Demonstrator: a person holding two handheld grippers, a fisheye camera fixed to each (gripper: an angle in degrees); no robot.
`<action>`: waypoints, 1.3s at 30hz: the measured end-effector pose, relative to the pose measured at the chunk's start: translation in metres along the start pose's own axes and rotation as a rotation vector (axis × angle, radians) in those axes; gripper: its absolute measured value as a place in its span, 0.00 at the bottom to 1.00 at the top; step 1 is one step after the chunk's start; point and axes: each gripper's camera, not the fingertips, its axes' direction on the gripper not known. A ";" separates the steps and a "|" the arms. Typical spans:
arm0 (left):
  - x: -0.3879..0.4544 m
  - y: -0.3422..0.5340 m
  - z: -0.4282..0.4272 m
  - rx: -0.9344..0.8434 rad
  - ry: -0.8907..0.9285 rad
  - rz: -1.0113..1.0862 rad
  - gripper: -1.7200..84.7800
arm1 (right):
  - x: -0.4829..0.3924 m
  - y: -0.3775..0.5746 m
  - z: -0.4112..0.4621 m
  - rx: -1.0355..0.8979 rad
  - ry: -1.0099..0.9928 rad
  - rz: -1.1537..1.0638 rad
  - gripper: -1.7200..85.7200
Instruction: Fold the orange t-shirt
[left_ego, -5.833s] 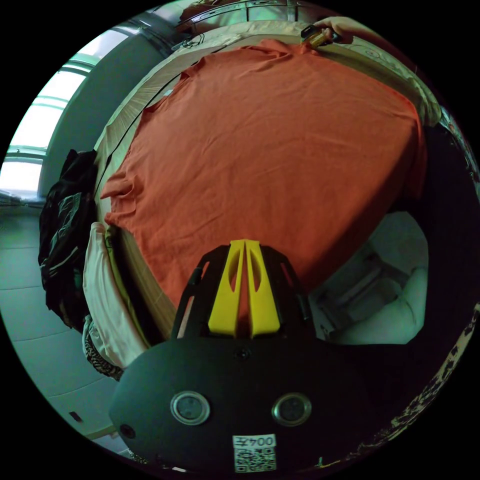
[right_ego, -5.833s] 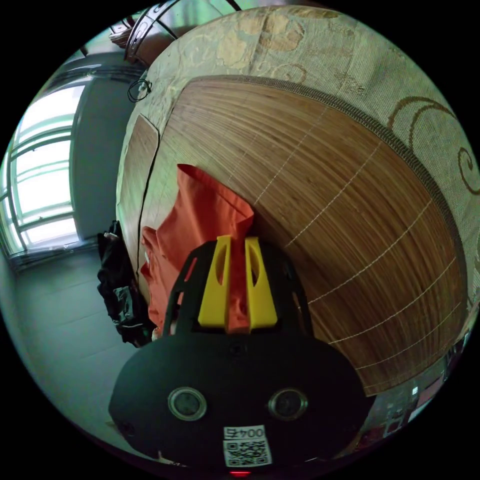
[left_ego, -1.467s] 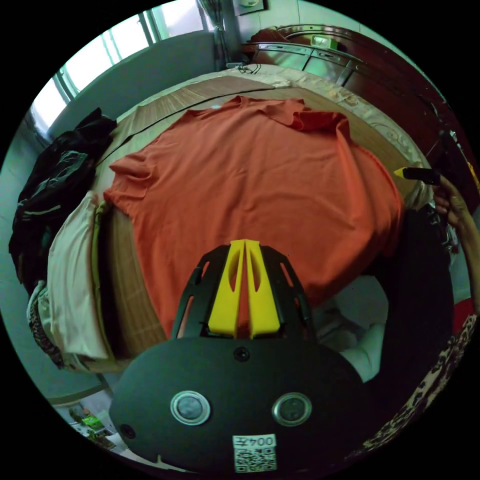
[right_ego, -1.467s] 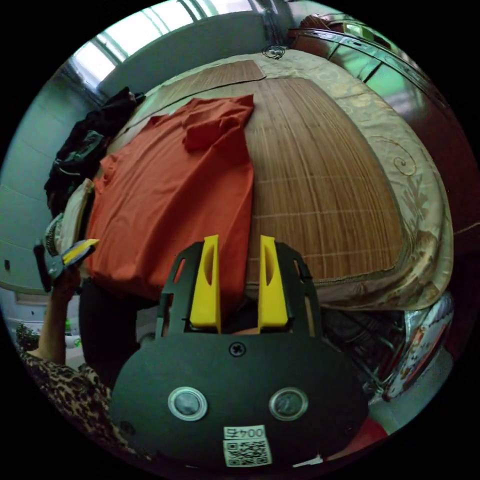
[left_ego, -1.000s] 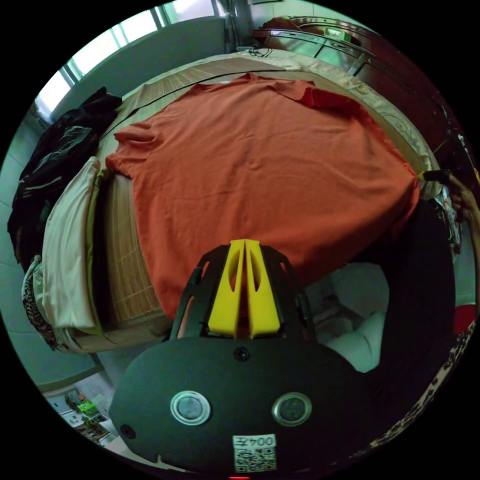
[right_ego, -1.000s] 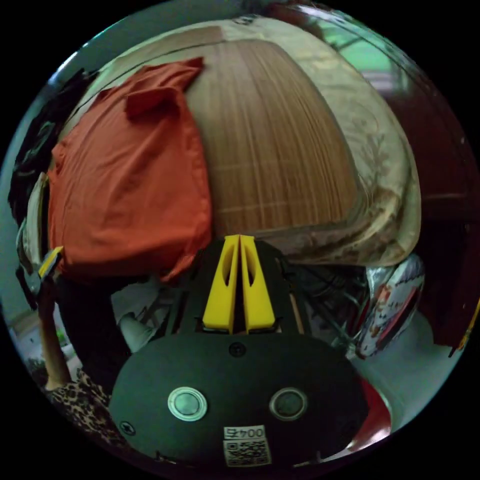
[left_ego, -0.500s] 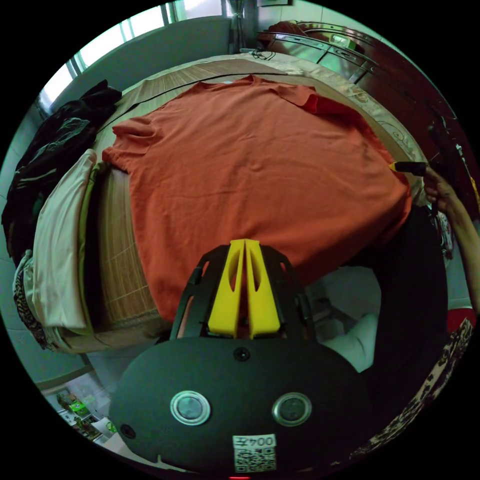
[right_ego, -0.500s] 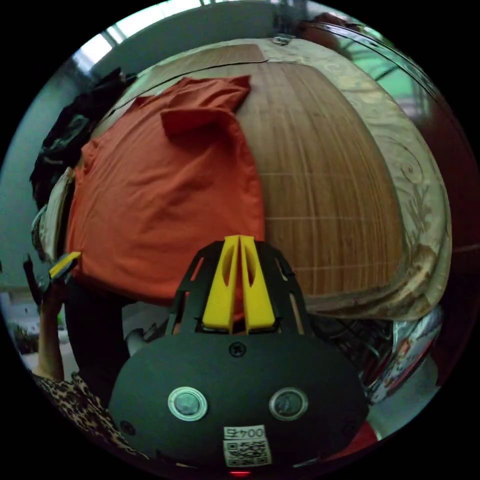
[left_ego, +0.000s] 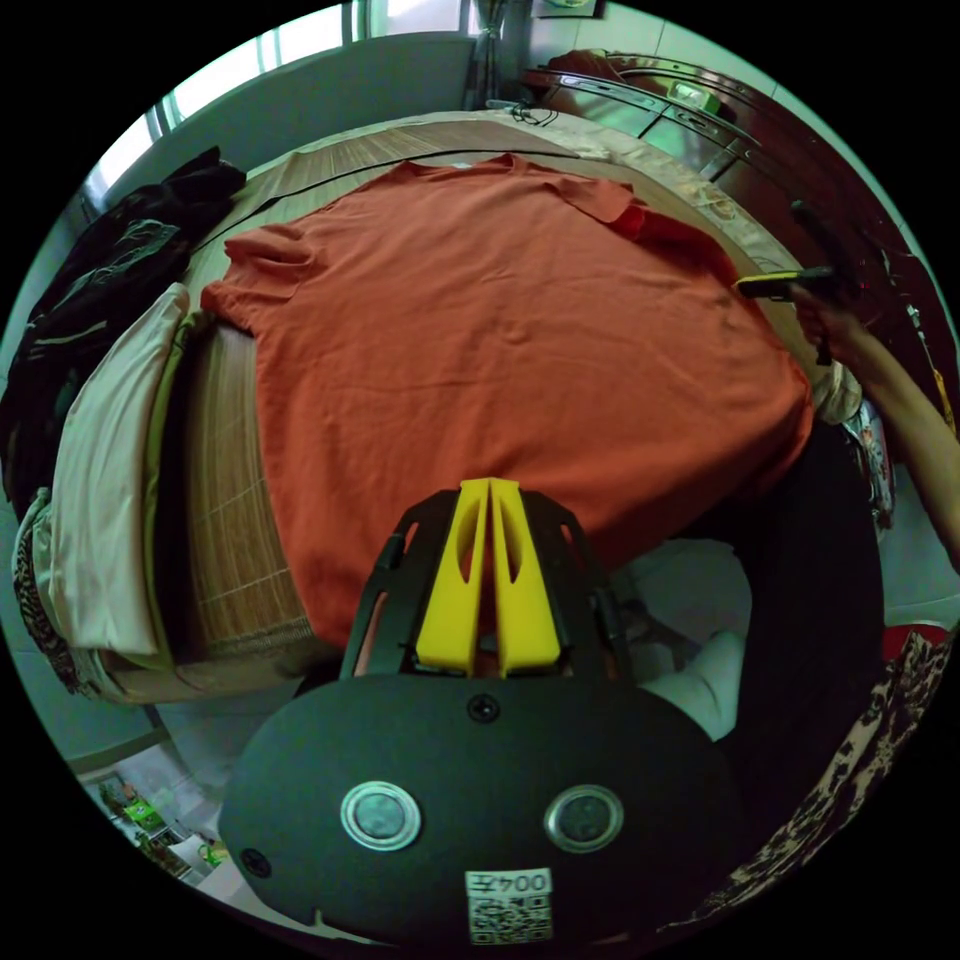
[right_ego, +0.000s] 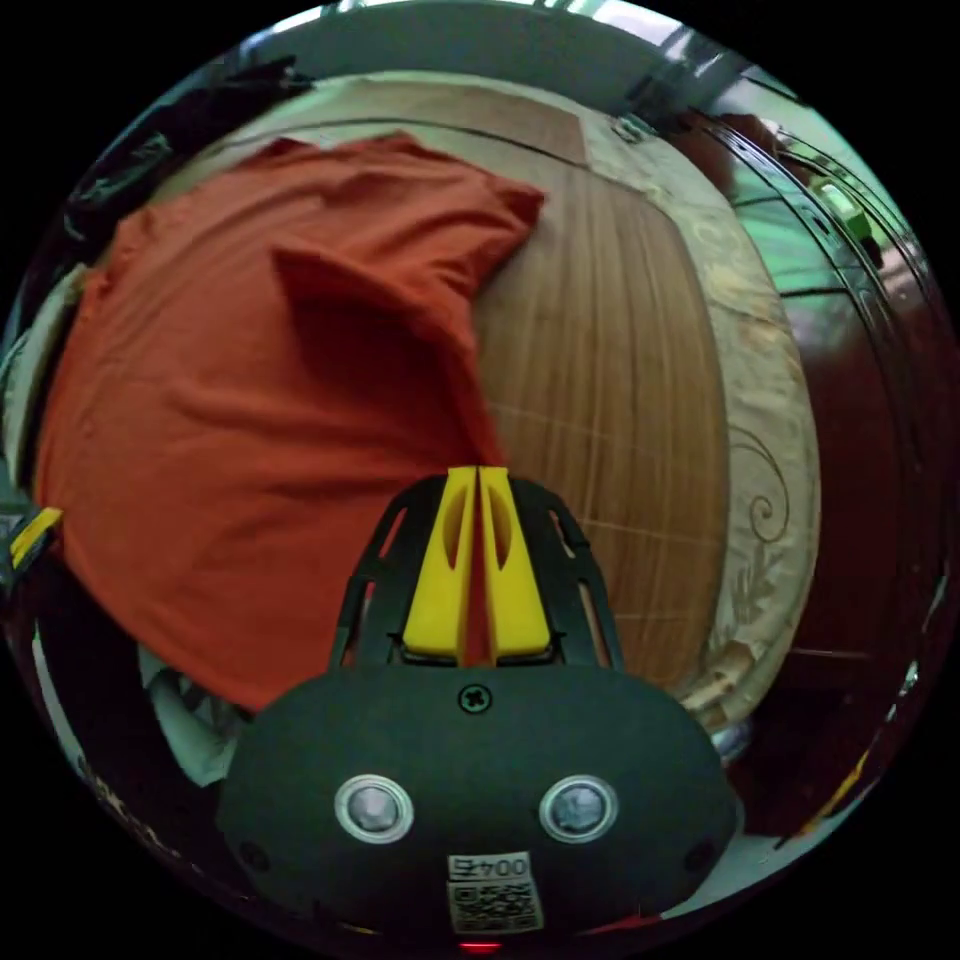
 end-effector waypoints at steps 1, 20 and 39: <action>-0.003 -0.001 0.000 0.004 -0.001 -0.002 0.03 | 0.009 0.001 0.001 -0.008 -0.016 0.046 0.01; -0.075 -0.030 -0.008 -0.004 0.130 -0.064 0.04 | -0.074 -0.051 -0.023 0.019 0.089 -0.097 0.01; -0.262 -0.197 -0.006 0.132 -0.186 -0.495 0.15 | -0.138 -0.015 -0.009 -0.084 -0.047 -0.071 0.01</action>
